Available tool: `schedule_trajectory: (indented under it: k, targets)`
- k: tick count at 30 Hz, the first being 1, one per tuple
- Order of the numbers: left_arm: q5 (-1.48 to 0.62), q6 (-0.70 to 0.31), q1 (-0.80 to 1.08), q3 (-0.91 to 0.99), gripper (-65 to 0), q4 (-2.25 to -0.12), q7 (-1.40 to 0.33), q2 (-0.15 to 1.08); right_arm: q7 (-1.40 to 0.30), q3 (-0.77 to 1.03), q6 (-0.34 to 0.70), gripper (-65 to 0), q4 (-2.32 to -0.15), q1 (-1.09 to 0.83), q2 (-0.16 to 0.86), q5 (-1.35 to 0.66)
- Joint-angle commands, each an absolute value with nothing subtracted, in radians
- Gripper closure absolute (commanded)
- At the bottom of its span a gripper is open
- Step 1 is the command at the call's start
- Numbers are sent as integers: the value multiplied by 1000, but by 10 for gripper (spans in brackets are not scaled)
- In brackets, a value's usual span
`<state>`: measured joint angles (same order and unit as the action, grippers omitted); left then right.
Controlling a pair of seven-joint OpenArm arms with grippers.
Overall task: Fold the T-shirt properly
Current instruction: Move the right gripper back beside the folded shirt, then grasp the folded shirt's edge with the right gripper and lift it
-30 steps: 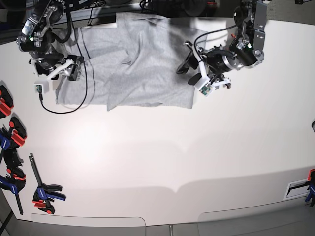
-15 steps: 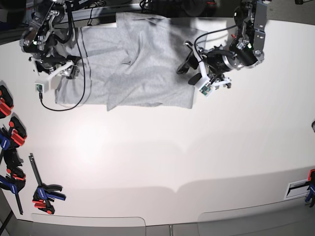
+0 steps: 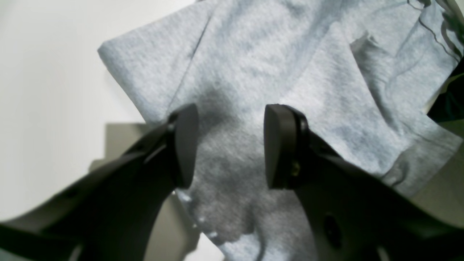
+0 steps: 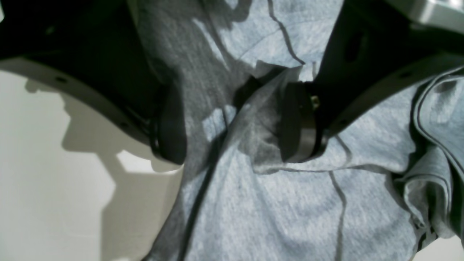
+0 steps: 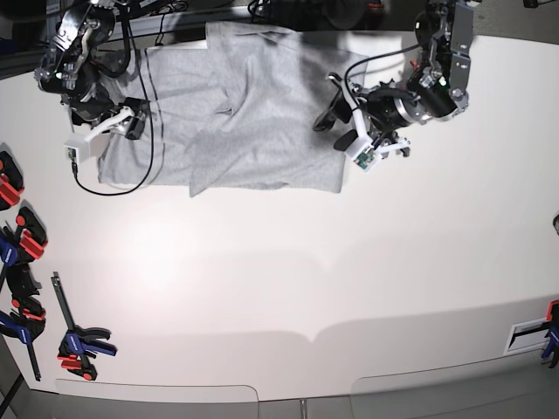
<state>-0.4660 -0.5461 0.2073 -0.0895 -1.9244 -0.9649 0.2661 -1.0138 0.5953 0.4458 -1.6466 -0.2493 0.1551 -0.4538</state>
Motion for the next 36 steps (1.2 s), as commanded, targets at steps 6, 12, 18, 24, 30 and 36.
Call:
schedule_trajectory:
  k: [6,12,18,24,30,36]
  targets:
    - [-480,-545,199,-86,-271,-1943,-941,270,-1027,596,450,-394,-1655,-247,163,-530]
    - [-480,-539,199,-86,-271,-1943,-941,270,-1033,595,499,-347,-1655,-247,163,-561]
    - [-489,-496,196,-85,-270,-1944,-942,274,-1016,595,516,0,-1655,-246,163,-562]
    - [-488,-496,194,-5,-173,-1945,-941,342,-955,595,548,0,-1655,-246,167,-557]
    - [-490,-485,204,122,0,-1935,-943,384,-951,595,595,0,-1655,-229,200,-553]
    - [-501,-485,235,127,0,-1752,-875,383,-991,596,594,0,-1655,-167,215,-550]
